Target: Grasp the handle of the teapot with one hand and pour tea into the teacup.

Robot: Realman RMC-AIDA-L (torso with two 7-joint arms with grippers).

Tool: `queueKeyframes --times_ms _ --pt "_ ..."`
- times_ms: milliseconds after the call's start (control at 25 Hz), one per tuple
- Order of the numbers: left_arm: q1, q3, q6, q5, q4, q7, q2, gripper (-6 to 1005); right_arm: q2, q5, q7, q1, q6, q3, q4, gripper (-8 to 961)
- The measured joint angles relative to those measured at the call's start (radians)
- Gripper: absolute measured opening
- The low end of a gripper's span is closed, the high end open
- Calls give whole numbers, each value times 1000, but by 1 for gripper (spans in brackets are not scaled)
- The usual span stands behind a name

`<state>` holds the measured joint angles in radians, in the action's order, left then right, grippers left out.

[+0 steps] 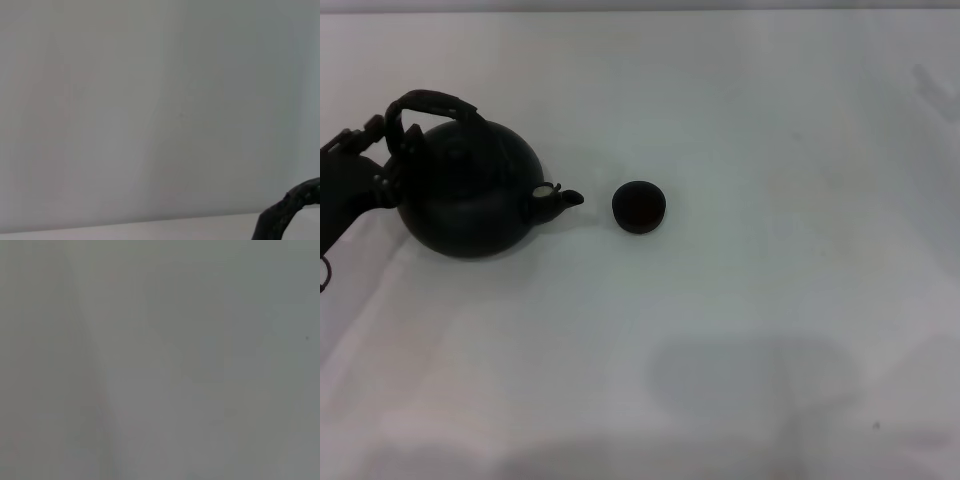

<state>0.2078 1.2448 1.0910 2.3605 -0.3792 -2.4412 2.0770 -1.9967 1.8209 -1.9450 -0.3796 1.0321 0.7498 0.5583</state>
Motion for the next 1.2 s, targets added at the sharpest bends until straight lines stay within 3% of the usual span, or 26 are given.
queueKeyframes --times_ms 320,520,640,840,1200 --pt "-3 -15 39 8 6 -64 2 488 0 0 0 -1 0 -2 0 857" --pt "-4 -15 56 11 6 -75 1 704 1 0 0 2 -2 -4 0 857" --pt "-7 -15 83 11 6 -75 0 775 0 0 0 2 -3 -5 0 857" --pt "-34 -15 148 11 6 -83 -1 774 0 0 0 2 -10 -7 0 857" --pt "-143 -16 245 63 8 -138 -1 775 7 9 -5 25 -8 -28 16 857"
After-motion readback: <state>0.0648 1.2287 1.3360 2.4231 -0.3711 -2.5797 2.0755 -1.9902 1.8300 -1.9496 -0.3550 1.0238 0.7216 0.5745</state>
